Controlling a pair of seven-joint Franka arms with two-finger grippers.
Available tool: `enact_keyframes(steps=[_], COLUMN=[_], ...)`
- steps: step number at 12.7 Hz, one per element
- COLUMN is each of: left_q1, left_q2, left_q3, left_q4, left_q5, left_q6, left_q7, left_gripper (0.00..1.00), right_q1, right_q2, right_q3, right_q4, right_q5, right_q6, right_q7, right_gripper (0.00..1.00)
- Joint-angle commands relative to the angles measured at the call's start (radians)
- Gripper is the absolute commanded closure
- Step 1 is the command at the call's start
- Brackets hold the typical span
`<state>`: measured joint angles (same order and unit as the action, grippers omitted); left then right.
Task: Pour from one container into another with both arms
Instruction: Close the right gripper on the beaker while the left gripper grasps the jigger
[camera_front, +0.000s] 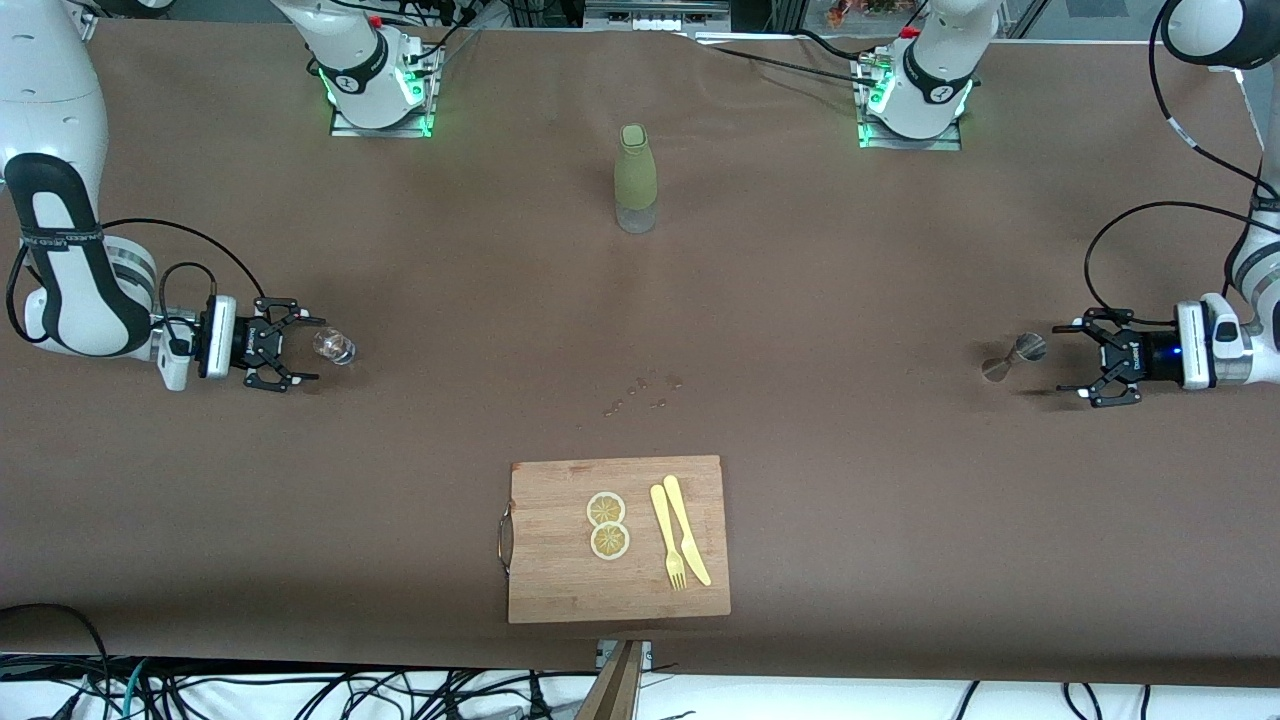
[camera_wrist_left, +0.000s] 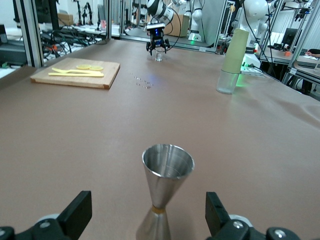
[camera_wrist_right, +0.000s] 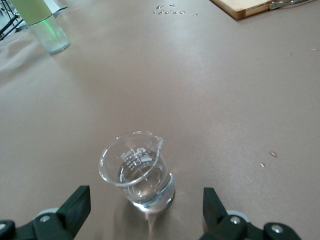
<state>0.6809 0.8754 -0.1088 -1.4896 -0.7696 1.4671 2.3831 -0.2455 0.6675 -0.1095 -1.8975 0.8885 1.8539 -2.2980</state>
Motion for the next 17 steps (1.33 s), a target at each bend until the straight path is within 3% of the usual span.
enact_keyframes(steps=[1,6,7,10,17], left_q1=[-0.015,-0.014,-0.014,-0.015,-0.037], left_q2=[0.034,0.066,0.076,0.088,0.085], left_q3=[0.009,0.009,0.009,0.009,0.009], left_q4=[0.023,0.011,0.009,-0.006,-0.070], left_q5=[-0.036,-0.043,-0.051,-0.063,-0.116], left_q6=[0.012,0.035,0.036,0.048,0.058], left_q7=[0.068,0.114,0.126,0.136,0.168], left_gripper=[0.00,0.00,0.00,0.00,0.01], right_q1=[0.014,0.037,0.038,0.041,0.058], right_q2=[0.012,0.027,0.027,0.033,0.046], right_q3=[-0.001,-0.001,-0.001,-0.001,-0.001], right_q4=[0.011,0.012,0.012,0.035,0.051], right_q5=[0.020,0.020,0.018,0.012,0.007], right_q6=[-0.018,-0.018,-0.018,-0.018,-0.018], right_q7=[-0.026,-0.024,-0.024,-0.023,-0.024], right_gripper=[0.00,0.01,0.06,0.32,0.66])
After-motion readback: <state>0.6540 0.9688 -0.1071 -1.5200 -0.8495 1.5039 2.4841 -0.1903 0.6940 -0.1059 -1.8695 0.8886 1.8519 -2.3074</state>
